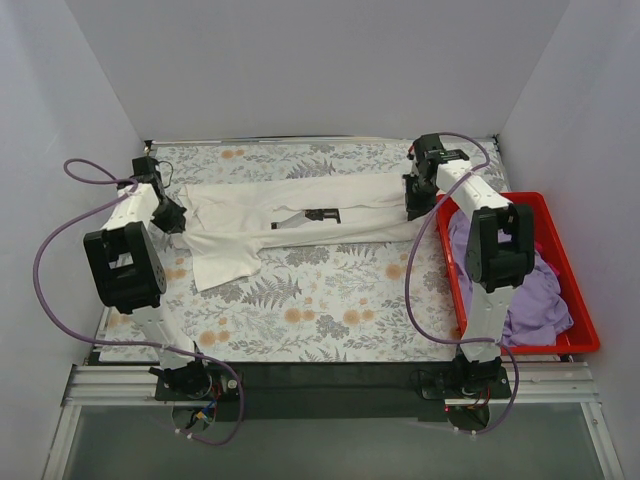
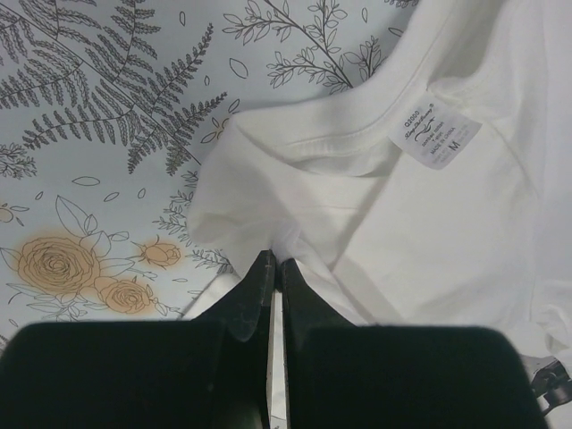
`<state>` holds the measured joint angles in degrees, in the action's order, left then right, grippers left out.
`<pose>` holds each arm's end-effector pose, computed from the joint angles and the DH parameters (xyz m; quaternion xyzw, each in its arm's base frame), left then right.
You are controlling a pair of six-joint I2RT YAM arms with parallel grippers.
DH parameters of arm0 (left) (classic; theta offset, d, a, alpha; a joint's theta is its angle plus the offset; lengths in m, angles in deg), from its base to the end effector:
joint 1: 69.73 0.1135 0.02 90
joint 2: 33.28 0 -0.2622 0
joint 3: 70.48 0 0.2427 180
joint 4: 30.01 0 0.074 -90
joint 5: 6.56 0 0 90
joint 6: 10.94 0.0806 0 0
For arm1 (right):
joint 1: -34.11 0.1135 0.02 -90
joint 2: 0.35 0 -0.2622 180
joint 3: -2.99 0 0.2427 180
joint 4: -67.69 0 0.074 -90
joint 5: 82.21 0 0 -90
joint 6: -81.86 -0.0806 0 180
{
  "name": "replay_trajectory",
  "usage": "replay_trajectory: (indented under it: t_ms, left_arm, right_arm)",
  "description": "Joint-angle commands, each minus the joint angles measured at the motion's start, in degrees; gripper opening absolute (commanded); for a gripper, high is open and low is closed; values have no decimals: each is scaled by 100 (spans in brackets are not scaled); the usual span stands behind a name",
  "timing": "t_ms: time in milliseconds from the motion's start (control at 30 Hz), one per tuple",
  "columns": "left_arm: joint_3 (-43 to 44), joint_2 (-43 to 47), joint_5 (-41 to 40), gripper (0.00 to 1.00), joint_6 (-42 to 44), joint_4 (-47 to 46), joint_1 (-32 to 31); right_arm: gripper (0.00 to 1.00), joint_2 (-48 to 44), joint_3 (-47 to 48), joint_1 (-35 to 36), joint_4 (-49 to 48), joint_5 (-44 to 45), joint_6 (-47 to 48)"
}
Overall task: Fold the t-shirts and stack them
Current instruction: Fold the tshirt
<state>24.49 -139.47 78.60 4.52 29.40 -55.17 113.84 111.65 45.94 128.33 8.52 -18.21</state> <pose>0.3684 0.1027 0.1725 -0.6960 0.6969 -0.0480 0.1664 0.4225 0.0874 0.1879 -0.0137 0.9783 0.0331 0.2039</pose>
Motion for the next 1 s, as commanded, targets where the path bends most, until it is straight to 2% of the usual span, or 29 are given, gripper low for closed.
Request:
replay_trajectory:
  t_ms: [0,967]
  left_arm:
    - [222,-15,80,0,-43,-98,55]
    - [257,-675,123,0,-131,-827,55]
  right_arm:
    - [1,85,242,-102,-36,164,75]
    - [2,753,242,-129,-660,437,-57]
